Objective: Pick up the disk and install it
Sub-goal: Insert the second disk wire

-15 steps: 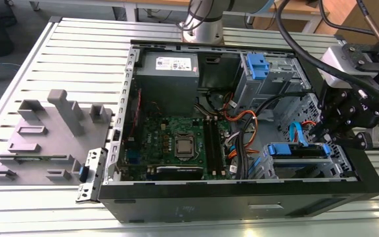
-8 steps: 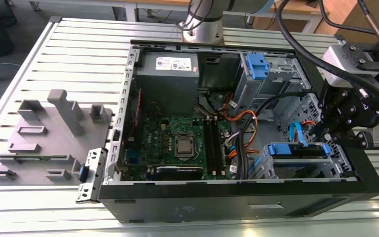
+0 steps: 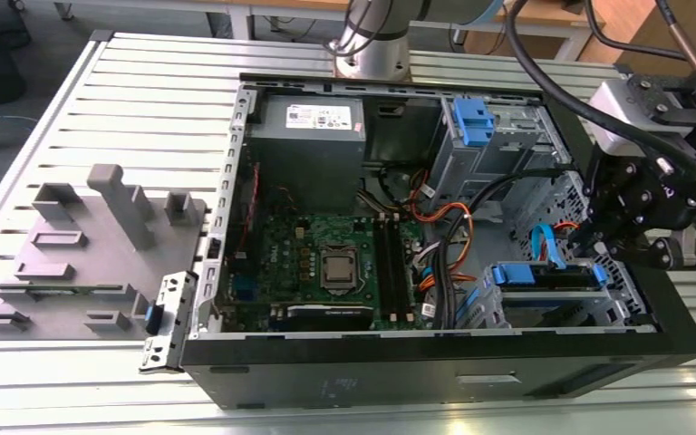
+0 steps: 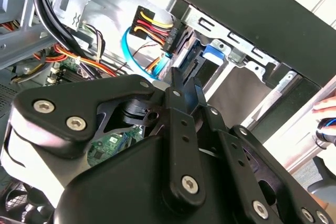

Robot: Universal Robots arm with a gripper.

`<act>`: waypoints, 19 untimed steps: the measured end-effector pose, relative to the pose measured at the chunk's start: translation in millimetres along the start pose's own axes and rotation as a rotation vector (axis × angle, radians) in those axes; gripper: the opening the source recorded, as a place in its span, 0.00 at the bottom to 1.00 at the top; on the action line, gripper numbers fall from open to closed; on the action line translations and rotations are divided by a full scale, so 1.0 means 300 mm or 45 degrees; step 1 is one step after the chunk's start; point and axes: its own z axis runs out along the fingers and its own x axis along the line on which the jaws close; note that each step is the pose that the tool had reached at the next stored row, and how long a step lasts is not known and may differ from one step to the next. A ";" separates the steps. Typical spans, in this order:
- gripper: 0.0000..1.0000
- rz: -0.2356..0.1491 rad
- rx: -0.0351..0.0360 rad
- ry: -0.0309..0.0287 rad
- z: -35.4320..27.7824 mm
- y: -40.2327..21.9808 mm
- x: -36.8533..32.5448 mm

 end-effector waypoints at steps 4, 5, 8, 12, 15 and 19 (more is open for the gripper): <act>0.24 0.000 0.0000 0.0000 0.002 0.000 -0.015; 0.24 0.000 0.0000 -0.0001 0.003 0.000 -0.019; 0.24 0.000 0.0000 -0.0001 0.005 0.000 -0.031; 0.24 0.000 0.0000 0.0001 0.008 0.001 -0.049; 0.24 0.000 0.0000 -0.0001 0.011 0.001 -0.057; 0.24 0.000 0.0000 -0.0002 0.015 -0.003 -0.064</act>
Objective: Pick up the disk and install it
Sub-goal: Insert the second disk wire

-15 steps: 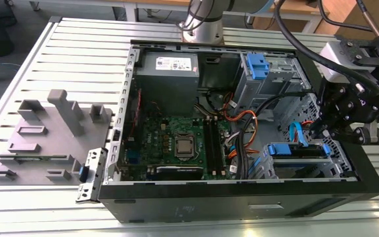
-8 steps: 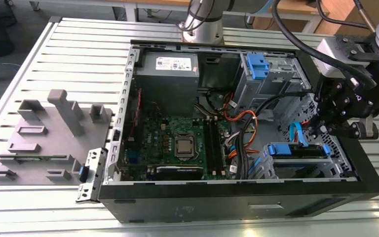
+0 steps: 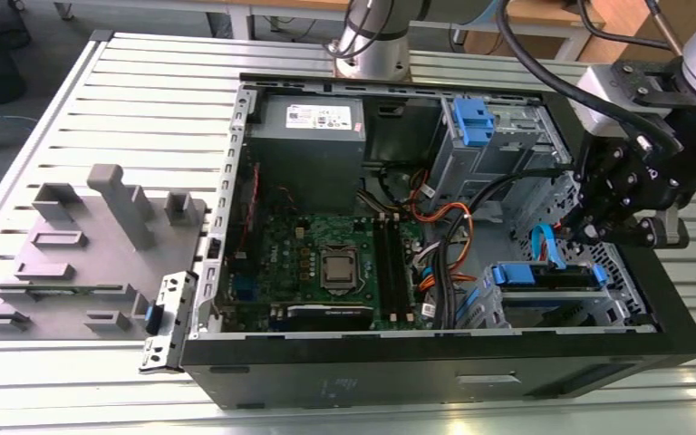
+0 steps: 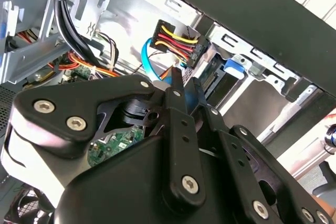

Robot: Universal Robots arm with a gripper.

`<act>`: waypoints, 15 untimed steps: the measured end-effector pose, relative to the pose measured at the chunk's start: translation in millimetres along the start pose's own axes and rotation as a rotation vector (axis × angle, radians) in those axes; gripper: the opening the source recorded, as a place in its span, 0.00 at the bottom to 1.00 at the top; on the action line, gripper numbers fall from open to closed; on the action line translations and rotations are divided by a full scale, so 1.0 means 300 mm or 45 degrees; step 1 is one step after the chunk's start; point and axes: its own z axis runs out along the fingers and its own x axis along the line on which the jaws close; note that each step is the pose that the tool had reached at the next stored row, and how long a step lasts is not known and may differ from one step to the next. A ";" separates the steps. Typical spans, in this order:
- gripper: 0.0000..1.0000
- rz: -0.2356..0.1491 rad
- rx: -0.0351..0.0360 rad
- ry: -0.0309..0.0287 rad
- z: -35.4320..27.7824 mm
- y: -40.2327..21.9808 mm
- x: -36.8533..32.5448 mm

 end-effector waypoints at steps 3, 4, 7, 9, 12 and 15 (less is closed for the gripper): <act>0.24 0.000 0.0000 0.0000 0.002 -0.008 -0.004; 0.24 0.000 0.0000 0.0003 0.002 -0.011 -0.004; 0.24 0.000 0.0000 0.0004 0.004 -0.020 -0.007; 0.24 0.000 0.0000 0.0000 0.005 -0.024 -0.007; 0.24 0.000 0.0000 0.0002 0.007 -0.032 -0.007; 0.24 0.000 0.0000 0.0010 0.009 -0.044 -0.007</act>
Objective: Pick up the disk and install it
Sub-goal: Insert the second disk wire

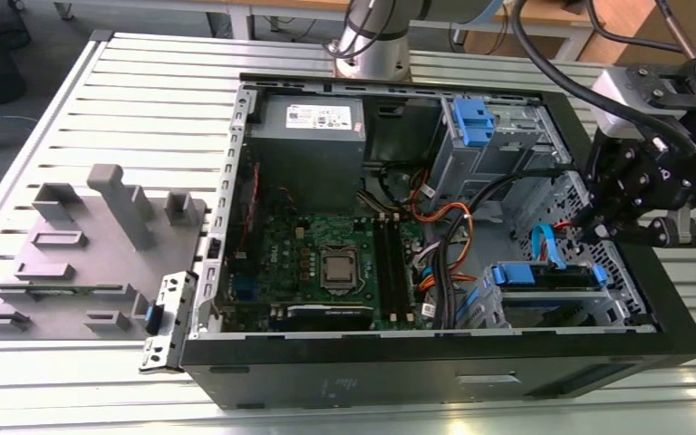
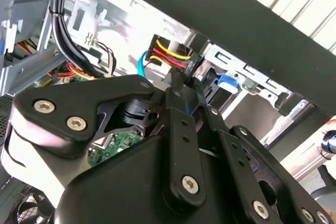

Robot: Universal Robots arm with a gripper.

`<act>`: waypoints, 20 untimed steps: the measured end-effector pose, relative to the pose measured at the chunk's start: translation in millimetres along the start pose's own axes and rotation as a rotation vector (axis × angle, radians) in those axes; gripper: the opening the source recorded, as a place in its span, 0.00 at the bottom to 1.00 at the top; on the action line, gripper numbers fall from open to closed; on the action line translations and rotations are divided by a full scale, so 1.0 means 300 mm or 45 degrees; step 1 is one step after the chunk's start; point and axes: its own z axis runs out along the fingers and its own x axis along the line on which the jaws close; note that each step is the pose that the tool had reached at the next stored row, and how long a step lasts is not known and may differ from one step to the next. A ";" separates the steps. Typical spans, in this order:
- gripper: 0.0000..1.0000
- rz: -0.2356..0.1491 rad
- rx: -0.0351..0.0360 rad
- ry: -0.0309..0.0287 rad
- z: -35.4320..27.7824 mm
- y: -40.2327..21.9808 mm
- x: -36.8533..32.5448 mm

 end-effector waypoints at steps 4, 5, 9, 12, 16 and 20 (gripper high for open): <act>0.24 0.000 -0.0011 0.0002 0.004 -0.022 0.000; 0.24 0.000 -0.0018 0.0003 0.005 -0.028 0.000; 0.24 0.000 -0.0048 0.0012 0.009 -0.040 0.000; 0.24 0.001 -0.0063 0.0028 0.011 -0.040 0.000; 0.24 0.000 -0.0065 0.0040 0.011 -0.041 0.000; 0.16 0.000 -0.0064 0.0058 0.011 -0.041 0.000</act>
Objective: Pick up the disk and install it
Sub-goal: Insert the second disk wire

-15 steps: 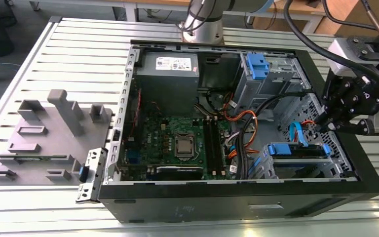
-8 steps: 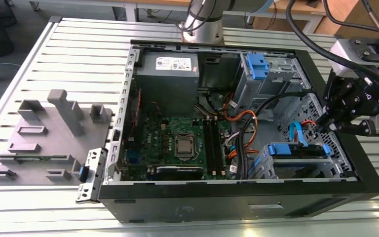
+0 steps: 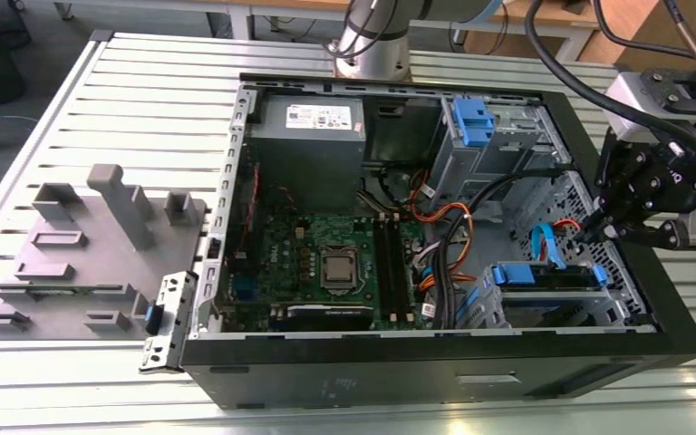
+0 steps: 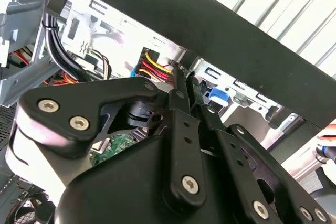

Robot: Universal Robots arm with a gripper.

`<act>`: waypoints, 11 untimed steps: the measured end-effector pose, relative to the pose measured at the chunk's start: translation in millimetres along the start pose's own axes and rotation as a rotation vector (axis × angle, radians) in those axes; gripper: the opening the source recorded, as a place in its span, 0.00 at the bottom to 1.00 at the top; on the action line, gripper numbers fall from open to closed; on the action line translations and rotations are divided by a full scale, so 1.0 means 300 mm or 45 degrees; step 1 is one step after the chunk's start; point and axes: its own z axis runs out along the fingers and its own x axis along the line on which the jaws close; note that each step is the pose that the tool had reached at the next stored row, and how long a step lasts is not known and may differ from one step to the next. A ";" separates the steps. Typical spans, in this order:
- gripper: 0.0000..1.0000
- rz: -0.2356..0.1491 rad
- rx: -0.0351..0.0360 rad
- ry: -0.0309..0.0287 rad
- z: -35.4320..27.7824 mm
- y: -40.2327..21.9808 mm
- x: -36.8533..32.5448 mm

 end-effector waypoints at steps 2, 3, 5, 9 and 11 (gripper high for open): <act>0.16 0.000 0.0000 0.0008 0.000 0.000 0.000; 0.16 0.000 0.0000 0.0011 0.000 0.000 0.000; 0.16 0.000 0.0000 0.0019 0.000 0.000 0.000; 0.16 0.000 0.0000 0.0036 0.000 0.000 0.000; 0.16 0.000 0.0001 0.0038 0.000 0.003 0.000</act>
